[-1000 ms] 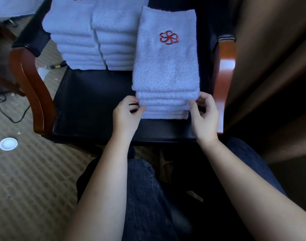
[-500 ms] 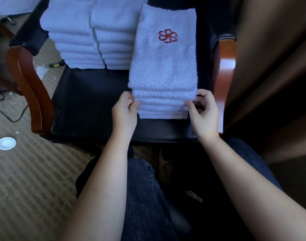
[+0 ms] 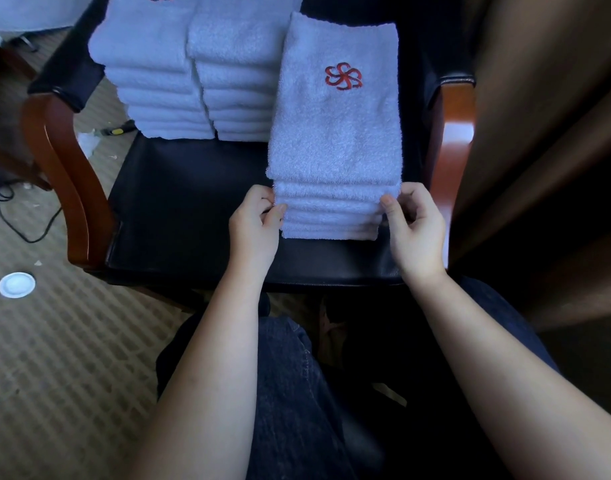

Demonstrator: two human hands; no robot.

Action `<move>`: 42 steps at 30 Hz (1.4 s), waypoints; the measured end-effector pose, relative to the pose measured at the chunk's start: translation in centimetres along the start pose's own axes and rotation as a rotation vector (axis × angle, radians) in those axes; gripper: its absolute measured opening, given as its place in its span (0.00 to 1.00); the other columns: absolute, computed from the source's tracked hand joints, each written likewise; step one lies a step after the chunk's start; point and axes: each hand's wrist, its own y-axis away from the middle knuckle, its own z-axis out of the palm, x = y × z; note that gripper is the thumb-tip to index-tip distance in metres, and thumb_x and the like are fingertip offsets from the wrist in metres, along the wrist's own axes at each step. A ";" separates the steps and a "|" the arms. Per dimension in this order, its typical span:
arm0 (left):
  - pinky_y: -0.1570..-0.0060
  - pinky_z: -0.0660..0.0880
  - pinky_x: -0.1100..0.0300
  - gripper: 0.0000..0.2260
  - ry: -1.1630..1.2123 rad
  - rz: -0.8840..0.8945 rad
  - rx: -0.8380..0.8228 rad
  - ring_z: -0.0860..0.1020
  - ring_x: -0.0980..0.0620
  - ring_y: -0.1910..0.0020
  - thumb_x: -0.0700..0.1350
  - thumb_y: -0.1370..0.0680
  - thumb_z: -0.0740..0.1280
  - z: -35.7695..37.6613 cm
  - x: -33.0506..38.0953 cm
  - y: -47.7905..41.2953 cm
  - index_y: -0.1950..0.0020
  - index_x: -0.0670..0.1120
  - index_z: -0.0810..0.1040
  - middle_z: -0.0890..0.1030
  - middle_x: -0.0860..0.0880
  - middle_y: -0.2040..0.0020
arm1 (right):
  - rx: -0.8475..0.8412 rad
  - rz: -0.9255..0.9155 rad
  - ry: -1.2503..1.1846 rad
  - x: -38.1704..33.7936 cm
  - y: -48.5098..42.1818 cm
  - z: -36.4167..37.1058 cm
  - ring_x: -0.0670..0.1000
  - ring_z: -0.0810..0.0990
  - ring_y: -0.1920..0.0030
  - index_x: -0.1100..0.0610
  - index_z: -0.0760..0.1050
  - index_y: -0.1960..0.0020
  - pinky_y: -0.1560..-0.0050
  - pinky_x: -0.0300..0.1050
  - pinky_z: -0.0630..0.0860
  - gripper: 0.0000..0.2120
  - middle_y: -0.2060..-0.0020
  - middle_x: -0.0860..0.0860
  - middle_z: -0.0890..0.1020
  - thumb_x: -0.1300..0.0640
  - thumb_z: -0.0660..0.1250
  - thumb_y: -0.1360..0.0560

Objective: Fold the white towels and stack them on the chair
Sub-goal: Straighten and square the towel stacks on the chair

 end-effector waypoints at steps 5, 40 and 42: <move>0.53 0.75 0.69 0.16 0.055 0.075 0.072 0.79 0.59 0.48 0.36 0.24 0.69 -1.0 1.9 0.3 0.44 0.54 0.72 0.79 0.53 0.44 | 0.047 -0.119 -0.023 -1.7 -0.4 -0.6 0.47 0.77 0.50 0.60 0.73 0.43 0.55 0.30 0.71 0.09 0.46 0.52 0.77 0.65 0.64 0.23; 0.53 0.71 0.64 0.10 -0.492 -0.136 -0.114 0.79 0.52 0.54 0.38 0.24 0.70 0.5 -3.2 0.3 0.43 0.42 0.80 0.83 0.47 0.48 | -0.380 0.152 0.635 2.8 2.3 0.5 0.52 0.75 0.39 0.59 0.74 0.37 0.43 0.37 0.67 0.16 0.39 0.52 0.76 0.61 0.66 0.24; 0.56 0.71 0.64 0.07 -0.472 -0.132 -0.072 0.79 0.52 0.57 0.39 0.24 0.70 1.0 -3.3 0.0 0.47 0.42 0.81 0.83 0.48 0.52 | -0.292 0.223 0.536 2.9 2.1 0.7 0.52 0.78 0.47 0.59 0.74 0.41 0.49 0.34 0.68 0.13 0.45 0.52 0.79 0.62 0.67 0.25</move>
